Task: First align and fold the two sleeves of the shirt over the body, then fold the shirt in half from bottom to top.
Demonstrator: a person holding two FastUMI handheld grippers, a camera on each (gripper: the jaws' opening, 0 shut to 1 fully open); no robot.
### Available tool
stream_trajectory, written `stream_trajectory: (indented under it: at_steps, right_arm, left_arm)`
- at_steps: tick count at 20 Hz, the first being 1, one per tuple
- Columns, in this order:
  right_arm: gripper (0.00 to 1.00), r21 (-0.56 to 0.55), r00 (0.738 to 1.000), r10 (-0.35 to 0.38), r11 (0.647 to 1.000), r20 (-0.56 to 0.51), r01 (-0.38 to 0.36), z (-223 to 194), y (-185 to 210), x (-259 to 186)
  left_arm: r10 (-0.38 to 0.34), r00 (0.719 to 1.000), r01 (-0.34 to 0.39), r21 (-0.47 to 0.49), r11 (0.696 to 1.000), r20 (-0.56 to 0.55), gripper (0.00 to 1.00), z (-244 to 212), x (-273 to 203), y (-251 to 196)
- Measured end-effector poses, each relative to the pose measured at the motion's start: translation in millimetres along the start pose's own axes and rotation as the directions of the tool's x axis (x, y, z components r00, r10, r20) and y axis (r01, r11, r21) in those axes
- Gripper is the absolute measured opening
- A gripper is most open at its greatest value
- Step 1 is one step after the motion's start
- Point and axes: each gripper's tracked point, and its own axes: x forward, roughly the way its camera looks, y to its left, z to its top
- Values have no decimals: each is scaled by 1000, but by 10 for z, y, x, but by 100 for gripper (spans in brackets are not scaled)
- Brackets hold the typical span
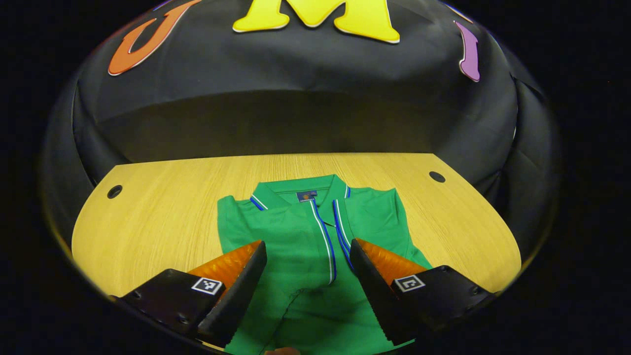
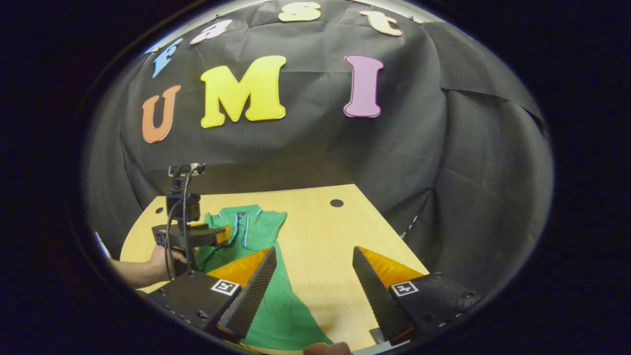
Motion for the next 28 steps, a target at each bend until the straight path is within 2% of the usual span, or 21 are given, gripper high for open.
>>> stream_trajectory:
  at_steps: [3, 8, 14, 17, 20, 25, 28]
  right_arm:
    - [95, -21, 999, 32, 999, 27, -31, 34, 168, -36]
    - [95, -81, 993, 93, 993, 71, -87, 54, 466, -98]
    - [95, -116, 972, 221, 971, 83, -211, 7, 575, -310]
    - [95, -138, 960, 265, 958, 87, -252, -82, 427, -484]
    - [96, -158, 960, 274, 952, 61, -261, -364, 187, -566]
    - [95, -169, 961, 271, 946, -61, -277, -1054, -175, -673]
    - [95, -173, 953, 259, 943, -155, -284, -1506, -310, -710]
  left_arm:
    - [34, 997, -34, -9, 999, 67, 100, 196, -363, 171]
    - [67, 983, -65, -19, 998, 172, 100, 435, -1276, 374]
    - [112, 965, -109, -24, 994, 238, 100, 368, -2358, 320]
    - [128, 967, -122, -41, 992, 221, 100, 115, -2755, 224]
    - [145, 975, -142, -30, 989, 170, 100, -325, -3033, 160]
    - [117, 992, -117, 4, 993, 43, 100, -1133, -3325, 43]
    - [95, 994, -95, 7, 995, -45, 100, -1618, -3340, 82]
